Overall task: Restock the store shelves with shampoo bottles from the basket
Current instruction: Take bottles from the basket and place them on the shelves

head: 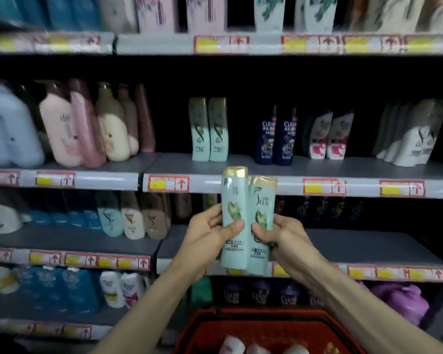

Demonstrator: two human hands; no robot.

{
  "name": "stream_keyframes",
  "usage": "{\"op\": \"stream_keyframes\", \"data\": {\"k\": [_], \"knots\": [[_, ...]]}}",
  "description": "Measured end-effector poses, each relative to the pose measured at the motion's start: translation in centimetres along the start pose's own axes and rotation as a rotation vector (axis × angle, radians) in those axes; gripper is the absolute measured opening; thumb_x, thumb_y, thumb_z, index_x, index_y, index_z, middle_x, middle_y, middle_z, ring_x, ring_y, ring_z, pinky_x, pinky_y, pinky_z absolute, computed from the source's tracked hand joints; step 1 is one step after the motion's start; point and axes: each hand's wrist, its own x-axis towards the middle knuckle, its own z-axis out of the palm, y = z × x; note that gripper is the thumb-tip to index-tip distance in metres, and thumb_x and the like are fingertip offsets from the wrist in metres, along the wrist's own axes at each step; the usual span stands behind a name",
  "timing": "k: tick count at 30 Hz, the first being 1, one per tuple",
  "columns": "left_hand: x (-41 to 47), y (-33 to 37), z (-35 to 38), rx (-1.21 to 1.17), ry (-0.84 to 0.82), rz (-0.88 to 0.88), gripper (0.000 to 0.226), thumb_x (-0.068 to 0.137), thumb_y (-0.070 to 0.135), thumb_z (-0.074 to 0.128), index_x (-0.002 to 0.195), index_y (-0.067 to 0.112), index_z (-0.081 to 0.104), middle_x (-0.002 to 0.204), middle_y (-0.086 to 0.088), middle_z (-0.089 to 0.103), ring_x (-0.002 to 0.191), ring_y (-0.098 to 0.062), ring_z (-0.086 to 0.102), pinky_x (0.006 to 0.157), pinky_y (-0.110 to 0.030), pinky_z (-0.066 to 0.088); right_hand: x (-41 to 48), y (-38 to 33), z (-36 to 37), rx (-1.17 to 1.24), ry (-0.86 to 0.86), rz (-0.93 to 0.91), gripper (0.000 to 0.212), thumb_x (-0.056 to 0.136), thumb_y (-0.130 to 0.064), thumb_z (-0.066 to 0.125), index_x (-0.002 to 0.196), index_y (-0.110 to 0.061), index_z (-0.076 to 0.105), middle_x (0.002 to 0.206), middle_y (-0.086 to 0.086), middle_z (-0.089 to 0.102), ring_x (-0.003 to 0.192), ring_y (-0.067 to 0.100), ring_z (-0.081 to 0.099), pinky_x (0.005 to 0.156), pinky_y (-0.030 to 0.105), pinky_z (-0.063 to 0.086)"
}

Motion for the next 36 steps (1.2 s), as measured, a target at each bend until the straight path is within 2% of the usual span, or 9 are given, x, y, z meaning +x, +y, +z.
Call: {"op": "stream_keyframes", "data": {"k": [4,10,16,20,25,28,29,32,36], "knots": [[4.0,4.0,-2.1,0.056,0.032,0.117,0.042,0.091,0.006,0.075,0.131,0.015,0.065,0.121,0.0,0.076,0.112,-0.019,0.073,0.087,-0.029,0.061,3.1,-4.7,2.0,0.035,-0.016,-0.095,0.038,0.092,-0.004,0.071,0.129,-0.005,0.063,0.121,0.013,0.075,0.112,0.03,0.072,0.092,0.043,0.061],[11.5,7.7,-5.7,0.246,0.211,0.325,0.052,0.093,0.018,0.075,0.14,0.023,0.053,0.122,0.007,0.074,0.11,-0.01,0.072,0.085,-0.027,0.061,9.9,-10.7,4.6,-0.093,0.104,-0.225,0.03,0.09,-0.005,0.075,0.12,-0.009,0.069,0.109,0.005,0.079,0.099,0.022,0.077,0.083,0.04,0.063],[16.4,7.2,-8.3,0.532,0.25,0.291,0.053,0.101,0.028,0.064,0.147,0.03,0.038,0.128,0.017,0.064,0.116,-0.011,0.067,0.099,-0.047,0.057,16.8,-11.5,6.8,-0.207,0.221,-0.331,0.037,0.086,-0.007,0.081,0.12,-0.012,0.068,0.107,0.001,0.077,0.095,0.019,0.077,0.079,0.038,0.064],[17.5,6.5,-8.9,0.577,0.269,0.219,0.05,0.103,0.026,0.06,0.147,0.03,0.035,0.123,0.017,0.064,0.114,-0.009,0.065,0.102,-0.046,0.055,20.0,-10.0,7.3,-0.3,0.31,-0.298,0.042,0.088,-0.012,0.08,0.127,-0.012,0.065,0.112,0.001,0.074,0.1,0.02,0.073,0.088,0.046,0.062],[17.3,6.4,-9.0,0.61,0.21,0.188,0.057,0.104,0.022,0.06,0.152,0.03,0.031,0.132,0.013,0.06,0.121,-0.009,0.06,0.108,-0.038,0.049,21.1,-8.5,6.9,-0.415,0.299,-0.339,0.04,0.09,-0.019,0.079,0.127,-0.019,0.065,0.111,-0.005,0.074,0.099,0.013,0.073,0.089,0.038,0.062],[17.1,6.2,-9.6,0.834,0.284,0.119,0.059,0.094,0.026,0.073,0.146,0.027,0.044,0.135,0.003,0.062,0.125,-0.019,0.058,0.109,-0.041,0.047,20.8,-7.8,6.3,-0.598,0.312,-0.373,0.042,0.088,-0.028,0.081,0.126,-0.024,0.064,0.102,-0.015,0.071,0.091,0.0,0.069,0.074,0.015,0.057],[17.0,6.0,-9.9,0.909,0.332,0.085,0.054,0.092,0.03,0.075,0.141,0.025,0.052,0.132,0.0,0.065,0.123,-0.023,0.06,0.106,-0.041,0.048,20.6,-7.5,6.0,-0.678,0.326,-0.358,0.044,0.086,-0.03,0.083,0.125,-0.024,0.064,0.102,-0.014,0.071,0.091,0.001,0.069,0.075,0.015,0.056],[16.9,5.3,-10.3,0.988,0.383,0.018,0.032,0.094,0.035,0.07,0.124,0.024,0.068,0.118,-0.002,0.073,0.112,-0.027,0.067,0.099,-0.041,0.054,20.4,-6.4,5.5,-0.924,0.398,-0.299,0.045,0.081,-0.034,0.086,0.117,-0.022,0.061,0.107,-0.003,0.071,0.099,0.018,0.068,0.087,0.034,0.058],[17.4,4.5,-9.9,1.028,0.395,0.006,0.022,0.099,0.034,0.062,0.116,0.025,0.071,0.116,-0.006,0.069,0.11,-0.031,0.062,0.096,-0.043,0.053,20.9,-6.4,5.4,-0.991,0.433,-0.286,0.035,0.082,-0.036,0.084,0.106,-0.02,0.064,0.103,-0.001,0.068,0.096,0.022,0.065,0.077,0.03,0.051]]}}
